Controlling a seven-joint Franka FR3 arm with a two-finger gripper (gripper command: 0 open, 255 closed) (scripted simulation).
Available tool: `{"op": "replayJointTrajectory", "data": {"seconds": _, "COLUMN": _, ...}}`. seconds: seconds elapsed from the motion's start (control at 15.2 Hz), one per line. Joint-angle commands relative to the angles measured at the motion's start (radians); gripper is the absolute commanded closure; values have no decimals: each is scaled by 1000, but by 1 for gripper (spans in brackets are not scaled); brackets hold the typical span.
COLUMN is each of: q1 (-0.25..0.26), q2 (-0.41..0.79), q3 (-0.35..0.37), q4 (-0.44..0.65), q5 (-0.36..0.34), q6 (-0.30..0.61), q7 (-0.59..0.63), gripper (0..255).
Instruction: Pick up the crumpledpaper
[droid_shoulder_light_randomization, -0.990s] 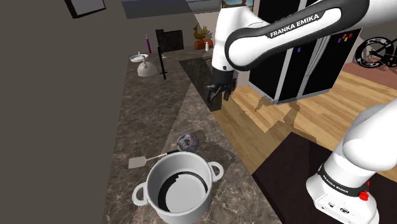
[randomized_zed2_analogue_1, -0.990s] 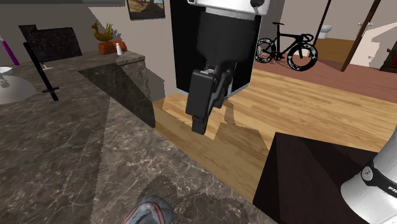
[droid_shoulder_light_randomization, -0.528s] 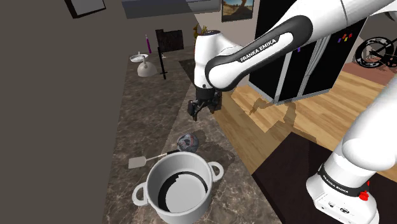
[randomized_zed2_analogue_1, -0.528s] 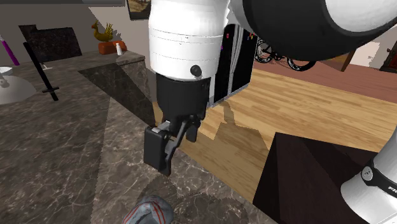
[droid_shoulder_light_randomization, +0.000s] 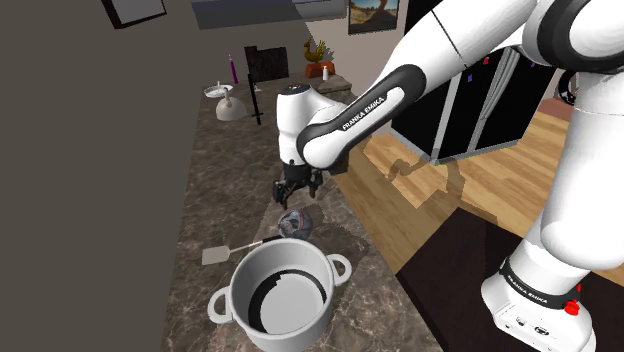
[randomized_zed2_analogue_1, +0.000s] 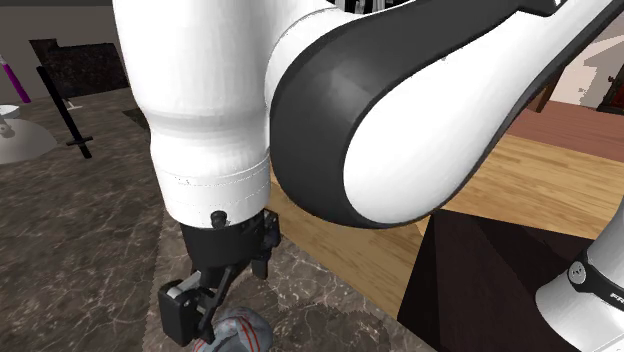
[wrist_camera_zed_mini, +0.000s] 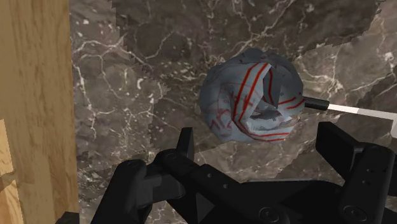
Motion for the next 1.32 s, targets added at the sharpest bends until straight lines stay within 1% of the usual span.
{"op": "replayJointTrajectory", "data": {"seconds": 0.0, "q1": 7, "q2": 26, "q3": -6, "q4": 4, "q5": -17, "q6": 18, "q7": 14, "gripper": 0}}
{"op": "replayJointTrajectory", "data": {"seconds": 0.33, "q1": 19, "q2": 77, "q3": -22, "q4": -12, "q5": -54, "q6": 80, "q7": 39, "gripper": 0}}
{"op": "replayJointTrajectory", "data": {"seconds": 0.46, "q1": 19, "q2": 77, "q3": -22, "q4": -12, "q5": -54, "q6": 80, "q7": 39, "gripper": 0}}
{"op": "replayJointTrajectory", "data": {"seconds": 0.53, "q1": 18, "q2": 77, "q3": -22, "q4": -12, "q5": -54, "q6": 81, "q7": 38, "gripper": 255}}
{"op": "replayJointTrajectory", "data": {"seconds": 1.12, "q1": 19, "q2": 77, "q3": -22, "q4": -12, "q5": -54, "q6": 80, "q7": 39, "gripper": 255}}
{"op": "replayJointTrajectory", "data": {"seconds": 1.25, "q1": 14, "q2": 58, "q3": -16, "q4": -7, "q5": -40, "q6": 58, "q7": 30, "gripper": 255}}
